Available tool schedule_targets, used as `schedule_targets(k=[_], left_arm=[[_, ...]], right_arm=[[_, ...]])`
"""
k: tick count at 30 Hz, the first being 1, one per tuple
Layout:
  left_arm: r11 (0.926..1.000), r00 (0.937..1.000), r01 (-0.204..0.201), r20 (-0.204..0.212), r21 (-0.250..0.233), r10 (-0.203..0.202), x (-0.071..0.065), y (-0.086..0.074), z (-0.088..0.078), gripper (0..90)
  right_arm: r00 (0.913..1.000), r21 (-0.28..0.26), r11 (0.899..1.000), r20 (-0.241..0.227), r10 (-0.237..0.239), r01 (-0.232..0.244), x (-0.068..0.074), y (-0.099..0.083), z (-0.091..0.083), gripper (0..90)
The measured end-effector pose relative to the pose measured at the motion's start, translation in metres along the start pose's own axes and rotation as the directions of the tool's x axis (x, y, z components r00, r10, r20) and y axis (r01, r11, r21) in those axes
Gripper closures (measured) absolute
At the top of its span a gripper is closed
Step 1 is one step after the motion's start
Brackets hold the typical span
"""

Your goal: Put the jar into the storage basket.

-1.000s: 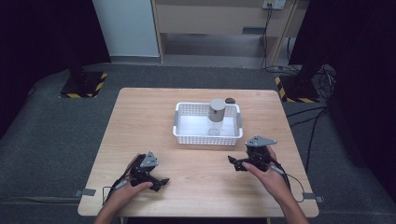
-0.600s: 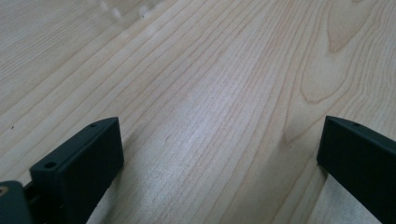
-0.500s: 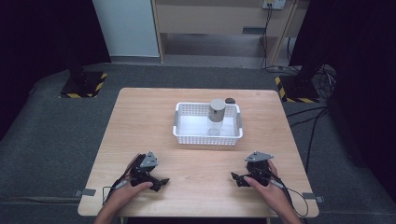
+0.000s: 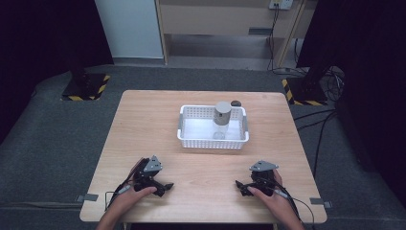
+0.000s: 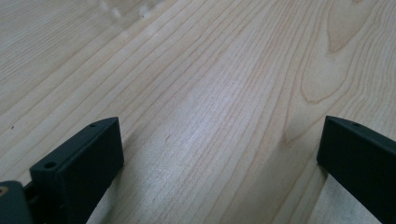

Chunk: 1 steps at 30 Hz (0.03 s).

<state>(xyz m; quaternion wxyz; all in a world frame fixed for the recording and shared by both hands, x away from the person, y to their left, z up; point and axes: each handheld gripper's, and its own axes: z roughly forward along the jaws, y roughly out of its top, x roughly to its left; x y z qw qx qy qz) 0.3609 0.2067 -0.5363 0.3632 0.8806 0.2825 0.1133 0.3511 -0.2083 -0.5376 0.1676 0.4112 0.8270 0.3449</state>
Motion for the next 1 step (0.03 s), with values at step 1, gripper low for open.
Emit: schedule_targets(k=[1], left_arm=[[1.0000, 1.0000, 0.000, 0.000, 0.000, 0.000, 0.0000, 0.0000, 0.0000, 0.0]], right_arm=[[1.0000, 0.000, 1.000, 0.000, 0.000, 0.000, 0.0000, 0.0000, 0.0000, 1.8]])
